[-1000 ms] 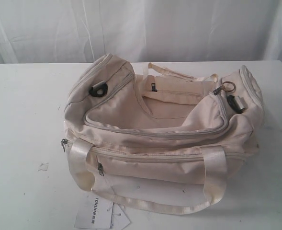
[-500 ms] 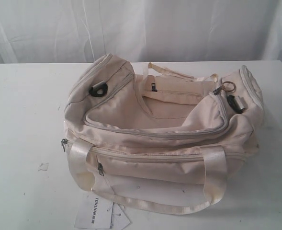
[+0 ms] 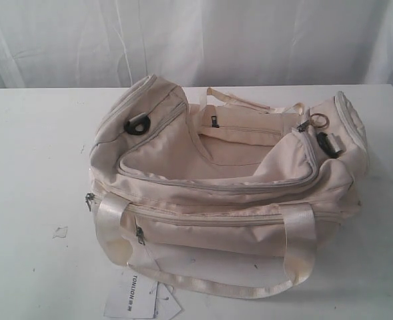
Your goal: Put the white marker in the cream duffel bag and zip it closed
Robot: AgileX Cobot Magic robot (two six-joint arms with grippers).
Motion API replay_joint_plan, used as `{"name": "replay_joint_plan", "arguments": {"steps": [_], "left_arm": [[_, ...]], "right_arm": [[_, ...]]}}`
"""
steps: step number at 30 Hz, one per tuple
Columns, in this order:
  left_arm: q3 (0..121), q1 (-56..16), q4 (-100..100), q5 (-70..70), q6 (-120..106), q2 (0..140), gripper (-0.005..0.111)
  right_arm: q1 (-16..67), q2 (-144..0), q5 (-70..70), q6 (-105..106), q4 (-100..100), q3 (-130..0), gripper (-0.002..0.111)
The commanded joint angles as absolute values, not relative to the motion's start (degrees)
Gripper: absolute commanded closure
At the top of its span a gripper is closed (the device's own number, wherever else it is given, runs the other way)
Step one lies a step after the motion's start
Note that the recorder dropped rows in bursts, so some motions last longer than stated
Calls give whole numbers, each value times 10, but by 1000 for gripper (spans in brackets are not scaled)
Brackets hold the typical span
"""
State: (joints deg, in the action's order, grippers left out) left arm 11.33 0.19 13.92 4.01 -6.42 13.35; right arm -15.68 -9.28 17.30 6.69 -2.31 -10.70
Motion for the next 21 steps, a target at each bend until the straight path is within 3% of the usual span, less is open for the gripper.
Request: {"name": "replay_joint_plan", "arguments": {"steps": [1, 5, 21], "left_arm": [[85, -1, 143, 80, -60, 129, 107], [59, -1, 159, 137, -43, 128, 107], [47, -1, 160, 108, 15, 128, 107]], "right_arm": [[-160, -110, 174, 81, -17, -102, 108], [-160, -114, 174, 62, -20, -100, 108], [-160, -114, 146, -110, -32, -69, 108]]}}
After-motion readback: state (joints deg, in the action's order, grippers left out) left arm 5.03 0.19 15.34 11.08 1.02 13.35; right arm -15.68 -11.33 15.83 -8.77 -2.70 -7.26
